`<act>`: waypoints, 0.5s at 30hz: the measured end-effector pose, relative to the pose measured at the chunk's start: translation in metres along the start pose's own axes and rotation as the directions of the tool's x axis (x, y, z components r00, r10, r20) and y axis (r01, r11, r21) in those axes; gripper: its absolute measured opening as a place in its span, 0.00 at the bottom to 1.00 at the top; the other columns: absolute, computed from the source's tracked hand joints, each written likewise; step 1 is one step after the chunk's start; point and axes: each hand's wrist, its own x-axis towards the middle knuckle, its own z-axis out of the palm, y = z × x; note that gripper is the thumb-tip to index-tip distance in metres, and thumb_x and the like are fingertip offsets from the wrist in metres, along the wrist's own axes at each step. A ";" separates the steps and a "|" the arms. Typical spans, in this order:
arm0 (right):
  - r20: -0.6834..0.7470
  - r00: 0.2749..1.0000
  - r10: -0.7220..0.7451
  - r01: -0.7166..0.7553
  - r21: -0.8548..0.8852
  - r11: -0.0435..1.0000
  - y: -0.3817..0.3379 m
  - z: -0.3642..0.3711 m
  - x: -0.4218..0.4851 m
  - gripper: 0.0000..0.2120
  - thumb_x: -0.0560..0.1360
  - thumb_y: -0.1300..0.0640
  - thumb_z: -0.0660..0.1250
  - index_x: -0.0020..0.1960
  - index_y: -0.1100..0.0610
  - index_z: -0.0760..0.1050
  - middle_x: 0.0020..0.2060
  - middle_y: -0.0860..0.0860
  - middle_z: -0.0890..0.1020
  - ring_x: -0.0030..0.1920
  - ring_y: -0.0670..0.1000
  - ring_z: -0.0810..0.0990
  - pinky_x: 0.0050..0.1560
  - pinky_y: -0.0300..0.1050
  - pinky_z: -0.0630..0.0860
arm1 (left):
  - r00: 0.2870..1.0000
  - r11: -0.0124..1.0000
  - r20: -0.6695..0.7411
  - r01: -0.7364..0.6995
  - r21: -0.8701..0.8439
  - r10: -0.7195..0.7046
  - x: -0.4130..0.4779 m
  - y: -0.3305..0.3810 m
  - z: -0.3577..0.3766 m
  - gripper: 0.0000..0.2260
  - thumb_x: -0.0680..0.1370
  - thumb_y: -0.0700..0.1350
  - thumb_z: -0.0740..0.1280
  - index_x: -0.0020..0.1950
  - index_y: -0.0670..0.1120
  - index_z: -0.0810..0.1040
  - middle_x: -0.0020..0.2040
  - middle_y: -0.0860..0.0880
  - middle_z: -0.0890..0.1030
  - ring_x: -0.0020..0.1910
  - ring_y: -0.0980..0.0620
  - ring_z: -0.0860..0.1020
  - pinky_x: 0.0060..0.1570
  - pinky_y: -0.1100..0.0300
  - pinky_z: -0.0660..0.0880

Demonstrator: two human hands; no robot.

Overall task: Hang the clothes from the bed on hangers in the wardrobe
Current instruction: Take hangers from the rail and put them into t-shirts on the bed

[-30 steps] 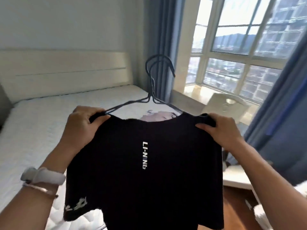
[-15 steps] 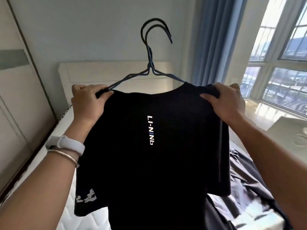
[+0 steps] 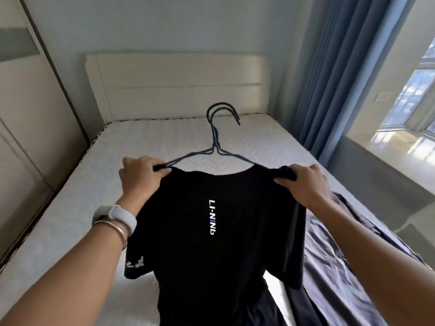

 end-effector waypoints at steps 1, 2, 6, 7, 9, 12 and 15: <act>0.014 1.000 0.006 -0.005 -0.035 0.999 0.005 0.015 0.014 0.15 0.72 0.42 0.65 0.54 0.50 0.77 0.47 0.57 0.80 0.58 0.58 0.70 0.54 0.50 0.67 | 0.999 0.999 0.039 0.025 -0.025 -0.024 0.010 -0.003 0.015 0.13 0.73 0.50 0.68 0.55 0.47 0.81 0.57 0.45 0.81 0.60 0.40 0.72 0.58 0.50 0.70; 0.030 0.999 0.014 -0.012 -0.065 0.998 0.008 0.029 0.028 0.16 0.73 0.43 0.64 0.54 0.51 0.77 0.46 0.56 0.80 0.60 0.57 0.68 0.55 0.50 0.65 | 0.996 0.997 0.072 0.047 -0.060 -0.043 0.020 -0.005 0.031 0.13 0.73 0.49 0.68 0.56 0.46 0.81 0.57 0.43 0.80 0.59 0.41 0.74 0.59 0.51 0.71; 0.114 0.989 0.098 -0.096 -0.026 0.995 0.022 0.094 0.096 0.16 0.72 0.45 0.66 0.54 0.55 0.76 0.51 0.58 0.81 0.56 0.60 0.75 0.51 0.51 0.72 | 0.991 0.991 0.084 0.109 -0.073 -0.103 0.066 -0.016 0.101 0.11 0.74 0.44 0.67 0.53 0.42 0.82 0.53 0.40 0.80 0.55 0.40 0.77 0.54 0.53 0.72; 0.138 0.983 0.120 -0.123 0.009 0.992 0.026 0.113 0.113 0.16 0.72 0.47 0.66 0.54 0.56 0.76 0.51 0.58 0.81 0.55 0.61 0.76 0.49 0.51 0.74 | 0.991 0.991 0.078 0.118 -0.068 -0.112 0.077 -0.019 0.120 0.10 0.75 0.43 0.66 0.51 0.41 0.82 0.50 0.39 0.81 0.53 0.40 0.77 0.50 0.54 0.72; 0.154 0.978 0.139 -0.151 0.068 0.986 0.033 0.149 0.145 0.14 0.73 0.51 0.66 0.54 0.58 0.76 0.51 0.60 0.81 0.54 0.61 0.77 0.47 0.49 0.73 | 0.988 0.988 0.081 0.135 -0.069 -0.130 0.100 -0.026 0.160 0.09 0.75 0.41 0.65 0.47 0.37 0.82 0.46 0.38 0.81 0.49 0.39 0.78 0.44 0.57 0.70; 0.174 0.973 0.149 -0.175 0.144 0.974 0.044 0.202 0.181 0.14 0.74 0.56 0.64 0.57 0.61 0.74 0.55 0.62 0.79 0.57 0.61 0.76 0.48 0.47 0.70 | 0.972 0.972 0.139 0.206 -0.111 -0.190 0.127 -0.042 0.223 0.11 0.76 0.40 0.63 0.56 0.38 0.78 0.58 0.38 0.77 0.58 0.42 0.75 0.52 0.58 0.69; 0.300 0.950 0.089 -0.147 0.180 0.973 0.053 0.252 0.195 0.19 0.76 0.58 0.63 0.66 0.60 0.69 0.63 0.59 0.75 0.64 0.59 0.72 0.59 0.45 0.68 | 0.933 0.911 0.273 0.309 -0.273 -0.234 0.140 -0.060 0.278 0.21 0.78 0.40 0.61 0.71 0.44 0.64 0.72 0.43 0.65 0.71 0.47 0.66 0.70 0.57 0.62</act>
